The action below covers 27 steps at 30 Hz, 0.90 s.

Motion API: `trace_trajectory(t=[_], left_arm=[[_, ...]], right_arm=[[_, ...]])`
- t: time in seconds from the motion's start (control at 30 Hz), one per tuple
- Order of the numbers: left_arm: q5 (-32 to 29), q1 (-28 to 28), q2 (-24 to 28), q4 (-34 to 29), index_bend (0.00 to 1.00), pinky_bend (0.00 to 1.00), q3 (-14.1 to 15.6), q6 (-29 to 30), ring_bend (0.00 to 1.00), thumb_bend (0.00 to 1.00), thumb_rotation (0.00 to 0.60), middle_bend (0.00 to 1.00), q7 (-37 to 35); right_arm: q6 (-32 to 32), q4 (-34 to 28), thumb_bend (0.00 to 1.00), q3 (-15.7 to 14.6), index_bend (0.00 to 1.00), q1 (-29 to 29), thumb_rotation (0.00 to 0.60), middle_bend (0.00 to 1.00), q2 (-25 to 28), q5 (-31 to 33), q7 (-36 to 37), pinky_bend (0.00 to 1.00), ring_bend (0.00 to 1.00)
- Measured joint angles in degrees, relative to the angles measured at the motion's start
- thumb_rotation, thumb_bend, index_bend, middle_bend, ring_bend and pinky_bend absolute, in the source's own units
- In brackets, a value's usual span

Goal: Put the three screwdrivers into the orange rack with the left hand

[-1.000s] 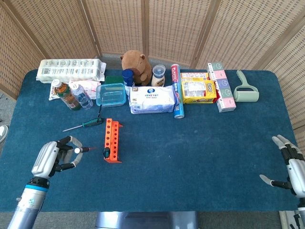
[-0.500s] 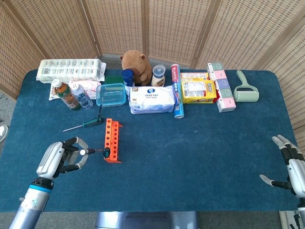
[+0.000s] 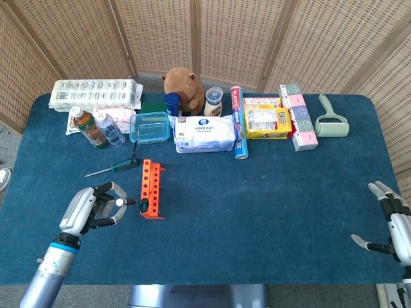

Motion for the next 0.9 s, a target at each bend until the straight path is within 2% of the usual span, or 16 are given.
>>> trace_trajectory(t=[0.23, 0.67, 0.9], left_arm=[[-1.69, -0.54, -0.78, 0.28, 0.58, 0.89, -0.83, 0.12, 0.79, 0.45, 0.6, 0.89, 0.32], [-10.29, -3.89, -2.86, 2.51, 0.58, 0.89, -4.41, -1.74, 0.79, 0.45, 0.6, 0.89, 1.02], [-12.6, -5.21, -3.82, 2.82, 0.58, 0.89, -4.91, -1.82, 0.79, 0.45, 0.6, 0.89, 3.35]], right_arm=[[0.11, 0.06, 0.0, -0.01, 0.0, -0.07, 0.6, 0.04, 0.15, -0.12, 0.35, 0.0, 0.0], [-0.01, 0.12, 0.0, -0.01, 0.0, -0.05, 0.6, 0.04, 0.23, -0.07, 0.59, 0.0, 0.0], [0.12, 0.14, 0.0, -0.02, 0.0, -0.12, 0.6, 0.04, 0.37, -0.14, 0.94, 0.0, 0.0]])
